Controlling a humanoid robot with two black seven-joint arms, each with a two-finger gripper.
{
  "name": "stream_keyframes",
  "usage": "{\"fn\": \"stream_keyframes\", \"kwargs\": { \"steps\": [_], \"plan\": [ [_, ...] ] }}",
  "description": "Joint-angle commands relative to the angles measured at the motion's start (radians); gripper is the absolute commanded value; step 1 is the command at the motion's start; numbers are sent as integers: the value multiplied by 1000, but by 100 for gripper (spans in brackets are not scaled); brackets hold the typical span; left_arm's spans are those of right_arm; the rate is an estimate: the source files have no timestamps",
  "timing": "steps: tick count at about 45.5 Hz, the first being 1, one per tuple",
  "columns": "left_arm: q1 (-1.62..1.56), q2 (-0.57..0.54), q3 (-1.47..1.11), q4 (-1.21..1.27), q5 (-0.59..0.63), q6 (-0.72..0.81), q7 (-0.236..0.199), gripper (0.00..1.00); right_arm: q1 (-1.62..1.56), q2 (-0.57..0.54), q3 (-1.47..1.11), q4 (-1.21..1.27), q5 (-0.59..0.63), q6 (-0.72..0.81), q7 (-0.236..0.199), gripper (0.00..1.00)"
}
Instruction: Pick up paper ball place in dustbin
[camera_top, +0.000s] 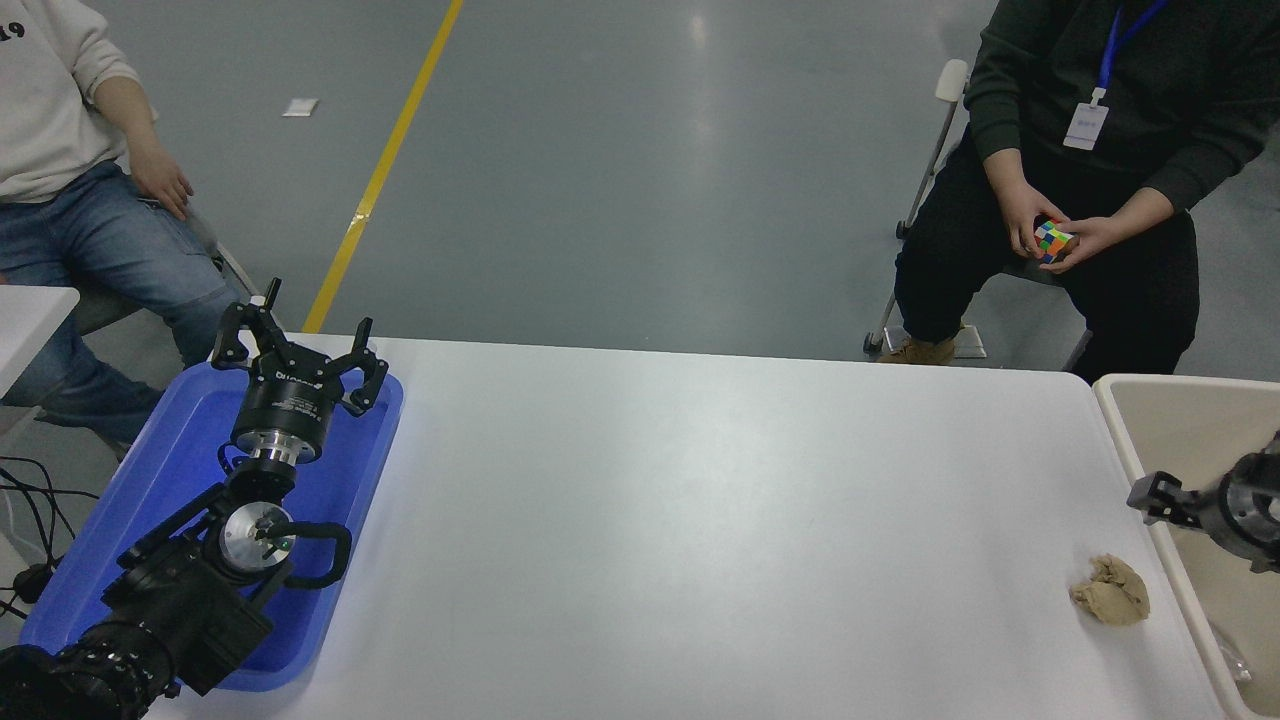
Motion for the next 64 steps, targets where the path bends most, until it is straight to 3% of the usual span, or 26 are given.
{"fn": "stream_keyframes", "kwargs": {
  "steps": [1,31,34,36,37,40,42,47,64],
  "plan": [
    [0,0,0,0,1,0,0,100,-57,4,83,0,4,-25,0,100],
    [0,0,0,0,1,0,0,100,-162,34,189,-25,2,-33,3,100],
    [0,0,0,0,-1,0,0,100,-171,43,191,-28,2,-62,5,96],
    [-2,0,0,0,-1,0,0,100,-182,50,192,-27,2,-83,6,89],
    [0,0,0,0,-1,0,0,100,-188,54,192,-27,-5,-99,6,80],
    [0,0,0,0,1,0,0,100,-200,61,192,-24,-18,-120,9,43],
    [0,0,0,0,1,0,0,100,-202,61,189,-24,-30,-120,9,26],
    [-2,0,0,0,1,0,0,100,-192,63,191,-10,-94,-120,9,0],
    [0,0,0,0,1,0,0,100,-97,15,142,39,-102,-117,8,0]
  ]
}}
